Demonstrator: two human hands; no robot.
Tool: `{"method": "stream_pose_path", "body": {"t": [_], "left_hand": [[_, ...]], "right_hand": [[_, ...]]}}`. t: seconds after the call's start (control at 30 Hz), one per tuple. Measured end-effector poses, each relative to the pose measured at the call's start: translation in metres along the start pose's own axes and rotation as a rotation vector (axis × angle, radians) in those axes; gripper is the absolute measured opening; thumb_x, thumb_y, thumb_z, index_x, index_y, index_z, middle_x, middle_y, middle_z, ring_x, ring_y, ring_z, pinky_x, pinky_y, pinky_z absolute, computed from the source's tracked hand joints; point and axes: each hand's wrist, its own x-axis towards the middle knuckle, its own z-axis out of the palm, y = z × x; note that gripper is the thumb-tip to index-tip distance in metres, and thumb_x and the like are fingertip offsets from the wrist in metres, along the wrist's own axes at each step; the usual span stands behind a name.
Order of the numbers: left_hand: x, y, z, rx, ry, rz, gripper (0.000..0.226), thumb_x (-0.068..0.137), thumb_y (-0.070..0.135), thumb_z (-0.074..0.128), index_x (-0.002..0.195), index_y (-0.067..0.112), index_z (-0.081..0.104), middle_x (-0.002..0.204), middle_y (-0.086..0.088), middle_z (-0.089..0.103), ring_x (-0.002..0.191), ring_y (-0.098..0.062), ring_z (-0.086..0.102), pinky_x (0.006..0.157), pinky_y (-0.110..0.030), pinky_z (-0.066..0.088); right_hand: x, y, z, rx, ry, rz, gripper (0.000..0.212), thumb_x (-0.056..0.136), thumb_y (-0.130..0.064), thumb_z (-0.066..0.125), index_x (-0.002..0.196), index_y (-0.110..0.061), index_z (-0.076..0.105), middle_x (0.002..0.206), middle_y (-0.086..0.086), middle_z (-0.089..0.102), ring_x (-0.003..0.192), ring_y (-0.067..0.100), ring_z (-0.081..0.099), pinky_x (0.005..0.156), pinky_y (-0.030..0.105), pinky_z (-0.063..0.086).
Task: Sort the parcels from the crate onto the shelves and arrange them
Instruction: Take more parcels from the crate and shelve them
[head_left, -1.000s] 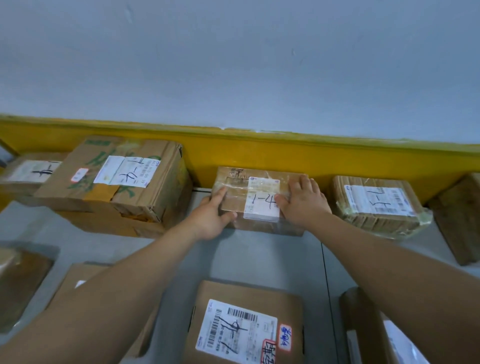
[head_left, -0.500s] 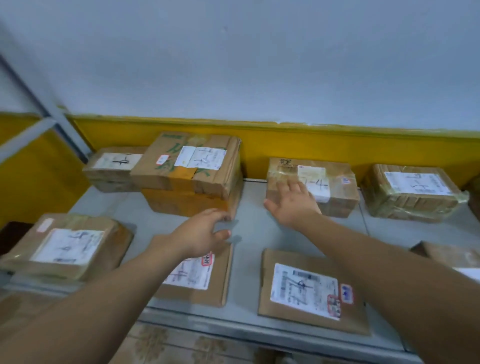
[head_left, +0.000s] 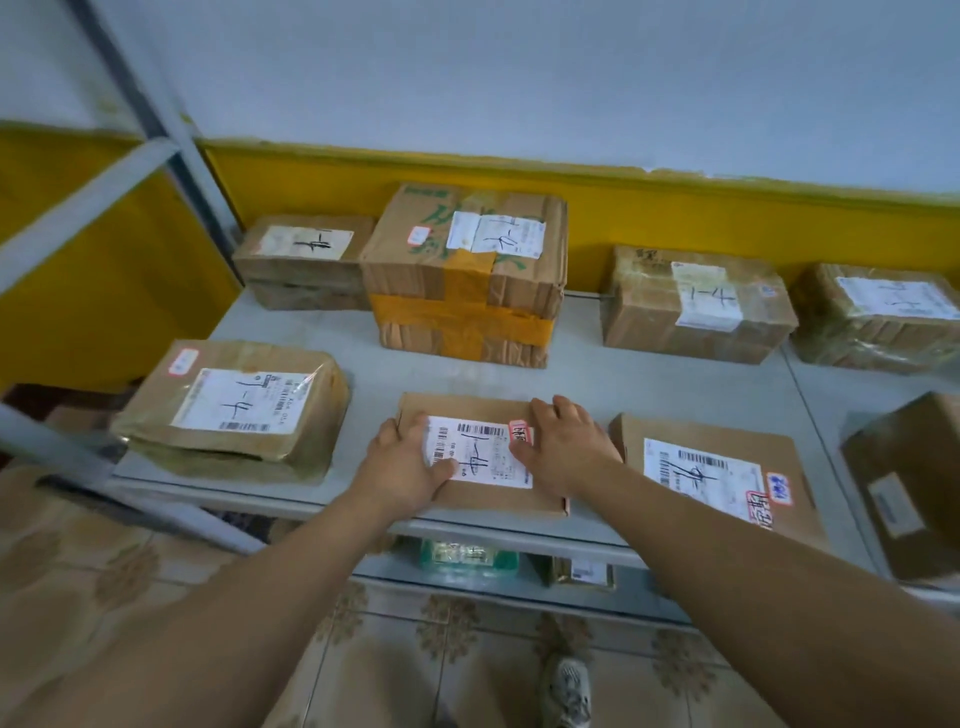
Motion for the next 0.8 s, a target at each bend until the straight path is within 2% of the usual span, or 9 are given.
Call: {"method": "stream_pose_path", "body": {"t": [0.13,0.3,0.5,0.67,0.8], "left_hand": [[-0.007,-0.001,-0.002,0.037,-0.011,0.057,0.077,0.090,0.053,0.054,0.151,0.029,0.016,0.150,-0.014,0.024,0.138,-0.035,0.026,0.112,-0.045,0.030],[-0.007,0.010,-0.051,0.052,0.063,0.103,0.082,0.092,0.055,0.053,0.155,0.026,0.009,0.163,-0.009,0.004,0.149,-0.029,0.007,0.118,-0.045,0.018],[0.013,0.023,-0.119,-0.039,0.234,0.133,0.082,0.091,0.052,0.056,0.155,0.022,0.014,0.161,-0.010,0.012,0.146,-0.030,0.017,0.116,-0.041,0.020],[0.049,0.031,-0.154,-0.060,0.304,0.109,0.081,0.091,0.050,0.058,0.155,0.023,0.015,0.159,-0.014,0.015,0.145,-0.034,0.019,0.117,-0.044,0.022],[0.074,0.038,-0.165,-0.061,0.291,0.081,0.082,0.092,0.052,0.055,0.155,0.030,0.007,0.161,-0.015,0.005,0.148,-0.035,0.011,0.119,-0.045,0.019]], "right_hand": [[-0.008,0.004,-0.003,-0.039,0.008,0.019,0.066,0.100,-0.055,0.041,0.154,-0.021,0.022,0.161,0.009,0.019,0.148,0.029,0.019,0.117,0.047,0.023],[0.003,0.000,-0.038,0.059,0.137,0.088,0.073,0.097,-0.056,0.043,0.157,-0.021,0.018,0.165,0.008,0.012,0.151,0.027,0.011,0.119,0.046,0.020],[0.020,-0.006,-0.105,0.112,0.314,0.050,0.072,0.099,-0.055,0.041,0.156,-0.017,0.020,0.163,0.014,0.016,0.150,0.032,0.013,0.121,0.048,0.019],[0.054,-0.014,-0.142,0.100,0.335,0.003,0.076,0.099,-0.056,0.040,0.157,-0.012,0.017,0.162,0.014,0.018,0.149,0.032,0.016,0.120,0.048,0.022],[0.097,-0.014,-0.160,0.088,0.327,-0.018,0.076,0.099,-0.055,0.040,0.158,-0.012,0.016,0.163,0.015,0.015,0.149,0.034,0.015,0.119,0.046,0.022]]}}
